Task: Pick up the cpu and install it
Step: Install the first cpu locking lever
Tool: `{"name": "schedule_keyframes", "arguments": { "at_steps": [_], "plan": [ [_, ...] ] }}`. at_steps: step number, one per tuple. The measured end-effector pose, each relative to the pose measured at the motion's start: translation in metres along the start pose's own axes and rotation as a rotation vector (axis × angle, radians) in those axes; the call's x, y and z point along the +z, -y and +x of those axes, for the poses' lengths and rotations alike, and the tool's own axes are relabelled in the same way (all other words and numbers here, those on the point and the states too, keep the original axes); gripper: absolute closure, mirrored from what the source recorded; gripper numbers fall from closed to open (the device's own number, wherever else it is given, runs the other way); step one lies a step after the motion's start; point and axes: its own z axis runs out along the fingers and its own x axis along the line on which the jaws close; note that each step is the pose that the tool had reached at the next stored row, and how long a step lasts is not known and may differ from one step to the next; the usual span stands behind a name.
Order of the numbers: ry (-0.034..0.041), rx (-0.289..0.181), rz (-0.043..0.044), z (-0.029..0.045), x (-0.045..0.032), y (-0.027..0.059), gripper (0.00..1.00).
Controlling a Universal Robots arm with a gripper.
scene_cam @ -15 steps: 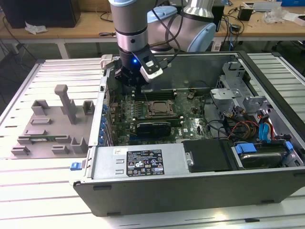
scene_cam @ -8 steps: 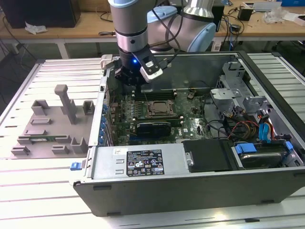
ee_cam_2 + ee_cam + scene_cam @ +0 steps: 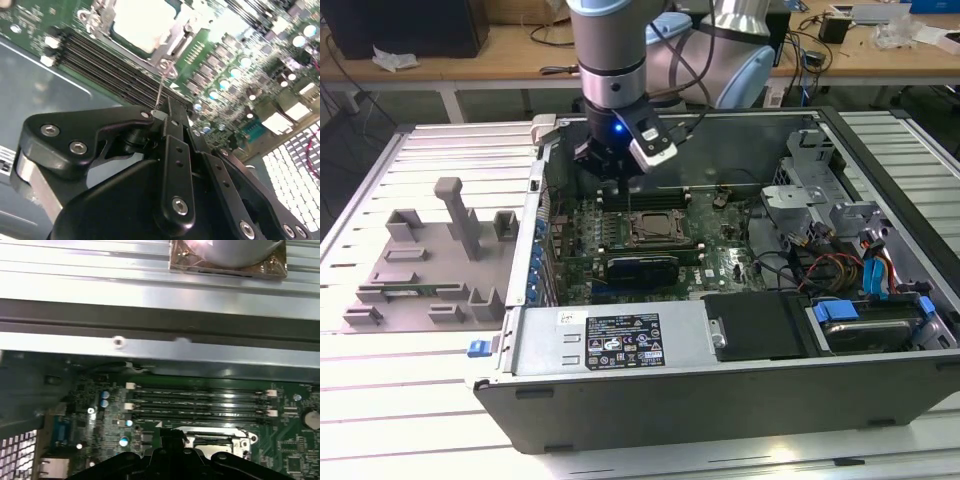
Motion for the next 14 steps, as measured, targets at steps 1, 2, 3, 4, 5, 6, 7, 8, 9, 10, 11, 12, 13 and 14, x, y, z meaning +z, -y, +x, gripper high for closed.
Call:
{"name": "schedule_keyframes", "arguments": {
  "at_steps": [1, 2, 3, 4, 5, 6, 7, 8, 9, 10, 11, 12, 13, 14],
  "plan": [
    [-0.0001, 0.000, 0.0000, -0.0030, 0.0001, 0.0003, 0.89],
    [0.0000, 0.000, 0.0000, -0.0063, 0.0002, 0.0007, 0.89],
    [0.0000, 0.000, 0.0000, -0.0092, 0.0003, 0.0010, 0.89],
    [-0.0003, 0.000, 0.0001, -0.0116, 0.0003, 0.0012, 0.89],
    [-0.0002, 0.000, 0.0001, -0.0117, 0.0003, 0.0013, 0.89],
    [-0.0001, 0.000, 0.0001, -0.0118, 0.0003, 0.0013, 0.89],
    [-0.0001, 0.000, 0.0001, -0.0118, 0.0003, 0.0012, 0.89],
    [0.0002, 0.001, 0.0004, -0.0119, 0.0005, 0.0012, 0.89],
    [0.0010, 0.002, 0.0016, -0.0120, 0.0008, 0.0013, 0.89],
    [0.0019, 0.005, 0.0060, -0.0119, 0.0010, 0.0013, 0.89],
    [0.0031, 0.010, 0.0121, -0.0118, 0.0013, 0.0014, 0.89],
    [0.0043, 0.015, 0.0187, -0.0118, 0.0016, 0.0015, 0.89],
    [0.0052, 0.021, 0.0277, -0.0118, 0.0019, 0.0015, 0.89],
    [0.0061, 0.027, 0.0358, -0.0118, 0.0022, 0.0015, 0.89]
  ]
}}
